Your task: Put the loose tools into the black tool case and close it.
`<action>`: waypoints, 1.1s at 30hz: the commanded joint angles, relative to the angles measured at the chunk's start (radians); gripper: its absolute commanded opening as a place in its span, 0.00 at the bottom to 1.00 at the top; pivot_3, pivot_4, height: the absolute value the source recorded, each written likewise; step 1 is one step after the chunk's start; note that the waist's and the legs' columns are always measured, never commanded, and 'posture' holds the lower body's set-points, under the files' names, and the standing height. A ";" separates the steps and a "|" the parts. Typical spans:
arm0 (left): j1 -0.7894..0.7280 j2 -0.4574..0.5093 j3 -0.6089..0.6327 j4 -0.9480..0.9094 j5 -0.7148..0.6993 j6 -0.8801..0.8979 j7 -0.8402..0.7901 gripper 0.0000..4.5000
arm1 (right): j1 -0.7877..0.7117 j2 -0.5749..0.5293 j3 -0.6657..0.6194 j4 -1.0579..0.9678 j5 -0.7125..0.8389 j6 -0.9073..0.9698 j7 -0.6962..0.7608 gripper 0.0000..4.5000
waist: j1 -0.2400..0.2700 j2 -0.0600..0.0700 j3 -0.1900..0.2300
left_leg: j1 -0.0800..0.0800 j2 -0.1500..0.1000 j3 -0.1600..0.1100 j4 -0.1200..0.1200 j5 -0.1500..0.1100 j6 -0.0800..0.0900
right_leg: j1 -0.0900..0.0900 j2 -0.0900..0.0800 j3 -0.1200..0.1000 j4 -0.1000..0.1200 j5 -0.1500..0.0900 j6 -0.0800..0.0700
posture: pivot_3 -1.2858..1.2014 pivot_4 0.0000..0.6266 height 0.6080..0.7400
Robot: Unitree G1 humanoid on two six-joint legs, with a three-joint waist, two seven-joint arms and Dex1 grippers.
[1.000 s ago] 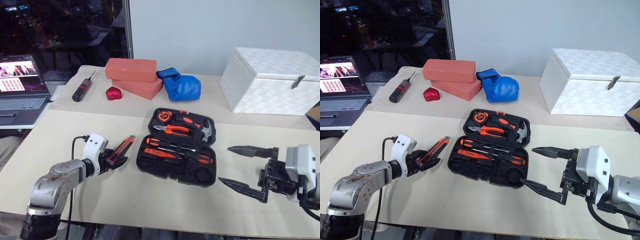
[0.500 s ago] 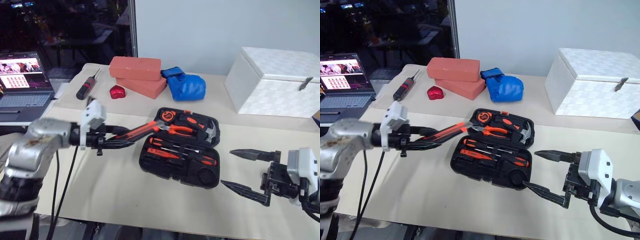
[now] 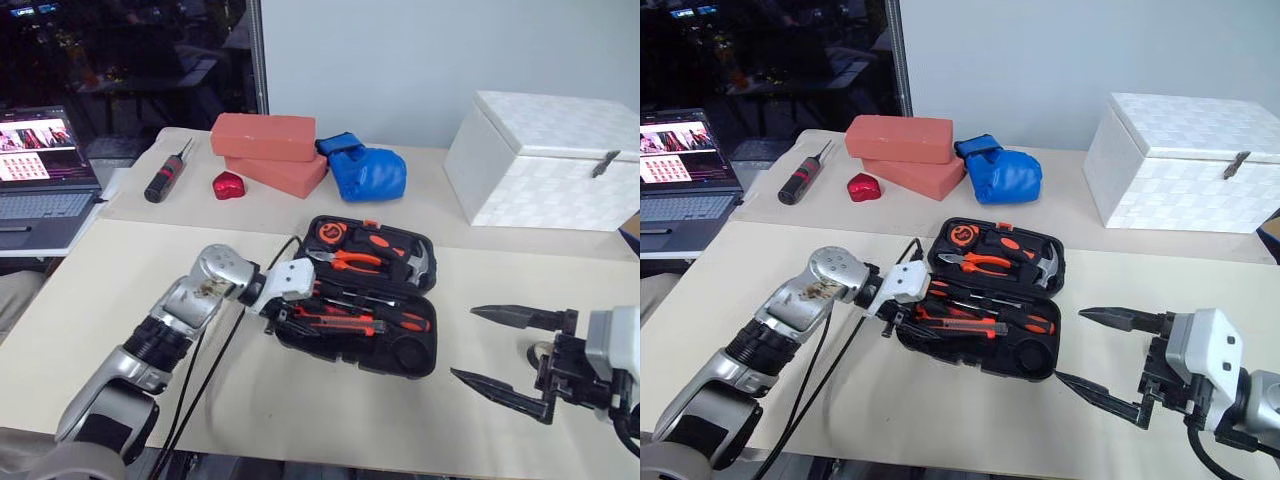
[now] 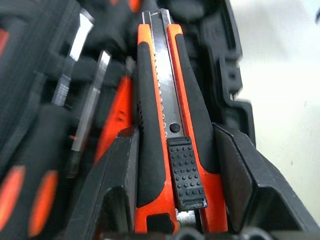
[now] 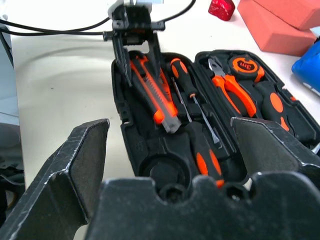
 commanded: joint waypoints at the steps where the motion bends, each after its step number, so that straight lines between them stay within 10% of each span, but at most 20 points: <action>1: -0.007 -0.008 0.004 -0.013 0.003 -0.018 -0.020 0.39 | 0.003 -0.002 -0.039 -0.026 0.025 0.004 -0.006 1.00 | 0.000 0.000 0.000 | 0.001 0.000 0.000 0.000 0.000 0.000 | 0.001 0.000 0.000 0.000 0.000 0.000 | 0.52 0.24 1.00; 16: -0.037 -0.036 -0.015 0.016 0.038 -0.065 -0.080 0.39 | 0.005 -0.007 -0.035 -0.018 0.024 0.004 -0.003 1.00 | 0.001 0.000 0.000 | 0.001 0.000 0.000 0.000 0.000 0.000 | 0.001 0.000 0.000 0.000 0.000 0.000 | 0.52 0.24 1.00; 22: -0.079 -0.036 0.033 0.084 0.006 -0.103 -0.108 0.88 | 0.005 -0.005 -0.027 -0.018 0.020 0.002 -0.003 1.00 | -0.001 0.000 0.000 | 0.001 0.000 0.000 0.000 0.000 0.000 | 0.001 0.000 0.000 0.001 0.000 0.000 | 0.52 0.24 1.00; 25: -0.070 -0.018 0.118 0.038 -0.111 0.041 -0.134 0.88 | 0.003 -0.002 -0.020 -0.016 0.016 -0.002 -0.004 1.00 | -0.004 0.000 0.000 | 0.001 0.000 0.000 0.000 0.000 0.000 | 0.001 0.000 0.000 0.001 0.000 0.000 | 0.52 0.24 1.00; 33: 0.024 -0.041 0.224 -0.098 -0.225 0.271 0.016 0.33 | -0.004 0.002 -0.004 -0.014 0.010 -0.009 -0.006 1.00 | -0.008 0.000 0.000 | 0.002 0.000 -0.001 0.000 0.000 0.000 | 0.002 0.000 0.000 0.002 0.000 0.000 | 0.52 0.24 1.00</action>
